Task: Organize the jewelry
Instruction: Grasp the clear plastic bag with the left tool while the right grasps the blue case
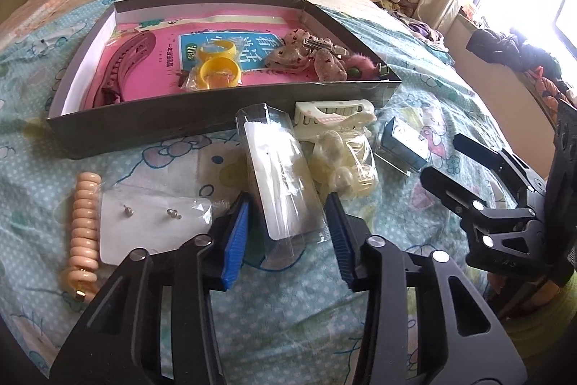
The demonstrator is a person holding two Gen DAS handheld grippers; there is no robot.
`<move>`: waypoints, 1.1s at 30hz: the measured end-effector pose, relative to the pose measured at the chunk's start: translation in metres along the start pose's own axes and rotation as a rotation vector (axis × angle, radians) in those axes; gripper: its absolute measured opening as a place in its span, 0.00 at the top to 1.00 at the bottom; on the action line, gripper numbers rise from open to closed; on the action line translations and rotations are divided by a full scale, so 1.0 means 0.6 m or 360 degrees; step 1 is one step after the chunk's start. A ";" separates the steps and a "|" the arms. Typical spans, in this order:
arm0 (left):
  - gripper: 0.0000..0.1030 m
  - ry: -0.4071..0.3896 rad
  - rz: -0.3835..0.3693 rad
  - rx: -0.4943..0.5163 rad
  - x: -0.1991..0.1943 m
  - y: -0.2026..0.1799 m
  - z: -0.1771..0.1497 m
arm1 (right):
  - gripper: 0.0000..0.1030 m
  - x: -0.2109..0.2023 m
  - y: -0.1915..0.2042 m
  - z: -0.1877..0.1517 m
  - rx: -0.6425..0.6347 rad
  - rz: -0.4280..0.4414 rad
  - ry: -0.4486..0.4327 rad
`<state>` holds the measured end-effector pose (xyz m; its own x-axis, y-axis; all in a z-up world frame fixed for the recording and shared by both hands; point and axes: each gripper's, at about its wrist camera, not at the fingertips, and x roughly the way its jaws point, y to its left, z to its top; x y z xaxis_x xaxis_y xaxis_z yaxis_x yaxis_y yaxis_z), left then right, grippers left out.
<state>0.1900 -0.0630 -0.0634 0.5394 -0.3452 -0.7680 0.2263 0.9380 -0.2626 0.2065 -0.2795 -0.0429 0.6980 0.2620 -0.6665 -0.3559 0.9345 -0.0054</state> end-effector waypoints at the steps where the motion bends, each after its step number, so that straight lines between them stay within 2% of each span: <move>1: 0.70 0.0004 -0.0008 -0.0006 0.002 0.000 0.002 | 0.22 0.006 -0.001 0.003 -0.0004 0.0001 0.0013; 12: 0.78 0.0025 -0.0078 -0.0041 0.007 0.004 0.003 | 0.44 0.057 0.004 0.020 -0.0039 0.0080 0.0111; 17: 0.81 0.0020 -0.0099 -0.0027 0.003 0.000 0.000 | 0.65 0.056 0.011 0.020 -0.0068 0.0130 0.0111; 33: 0.87 -0.0067 -0.0112 0.0024 -0.037 -0.004 -0.008 | 0.67 0.000 0.033 -0.013 -0.0028 0.0184 0.0066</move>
<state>0.1737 -0.0575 -0.0485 0.5555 -0.4115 -0.7226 0.2768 0.9109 -0.3060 0.1946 -0.2632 -0.0486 0.6255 0.3572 -0.6937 -0.4438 0.8941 0.0603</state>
